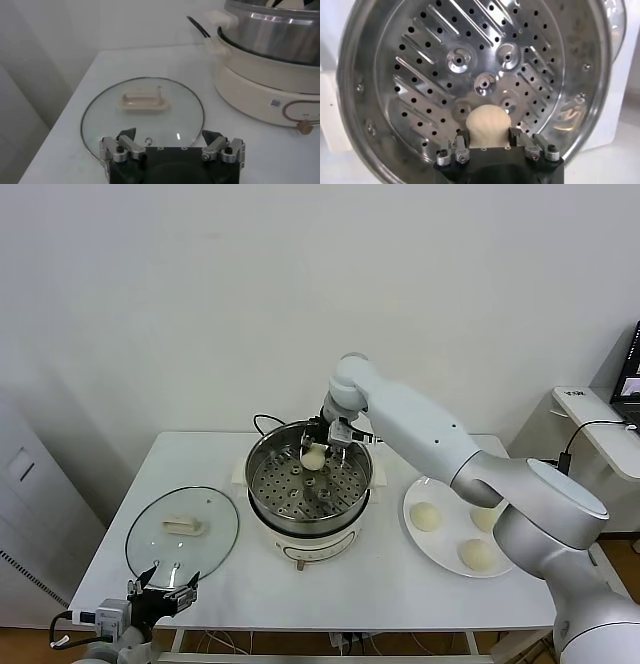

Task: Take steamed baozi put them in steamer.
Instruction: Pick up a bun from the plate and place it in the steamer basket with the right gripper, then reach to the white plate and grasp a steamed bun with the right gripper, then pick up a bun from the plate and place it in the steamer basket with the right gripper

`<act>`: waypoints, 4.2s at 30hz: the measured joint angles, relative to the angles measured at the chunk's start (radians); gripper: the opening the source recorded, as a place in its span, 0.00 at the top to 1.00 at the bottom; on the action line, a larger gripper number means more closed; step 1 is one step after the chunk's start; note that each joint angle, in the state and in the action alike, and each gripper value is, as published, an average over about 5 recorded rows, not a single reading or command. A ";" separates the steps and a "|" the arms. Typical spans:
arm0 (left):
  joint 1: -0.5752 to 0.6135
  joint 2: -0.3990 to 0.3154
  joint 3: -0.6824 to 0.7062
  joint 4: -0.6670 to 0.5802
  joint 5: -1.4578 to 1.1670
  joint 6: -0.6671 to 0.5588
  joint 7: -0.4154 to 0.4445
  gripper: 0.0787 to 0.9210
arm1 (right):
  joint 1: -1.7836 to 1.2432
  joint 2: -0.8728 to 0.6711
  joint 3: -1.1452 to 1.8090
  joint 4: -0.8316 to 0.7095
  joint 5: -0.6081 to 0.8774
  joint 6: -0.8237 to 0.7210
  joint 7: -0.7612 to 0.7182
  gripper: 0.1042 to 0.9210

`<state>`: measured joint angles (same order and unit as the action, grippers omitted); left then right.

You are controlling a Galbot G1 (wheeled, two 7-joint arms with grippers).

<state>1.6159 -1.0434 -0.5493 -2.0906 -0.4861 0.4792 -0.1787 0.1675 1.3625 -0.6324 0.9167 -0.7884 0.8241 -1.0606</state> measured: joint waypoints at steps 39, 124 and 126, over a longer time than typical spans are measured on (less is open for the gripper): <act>0.029 -0.020 -0.020 -0.027 0.006 -0.003 0.000 0.12 | 0.442 -0.413 -0.628 0.072 0.985 -0.305 -0.137 0.12; 0.029 -0.060 -0.006 -0.038 0.009 0.009 -0.011 0.12 | 0.640 -0.527 -0.891 0.345 1.523 -0.984 0.023 0.51; 0.027 -0.060 -0.006 -0.038 0.009 0.011 -0.012 0.12 | 0.657 -0.511 -0.895 0.366 1.565 -1.014 0.046 0.51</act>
<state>1.6425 -1.1031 -0.5553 -2.1285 -0.4774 0.4897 -0.1906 0.8241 0.8518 -1.5276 1.2830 0.7764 -0.1897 -1.0144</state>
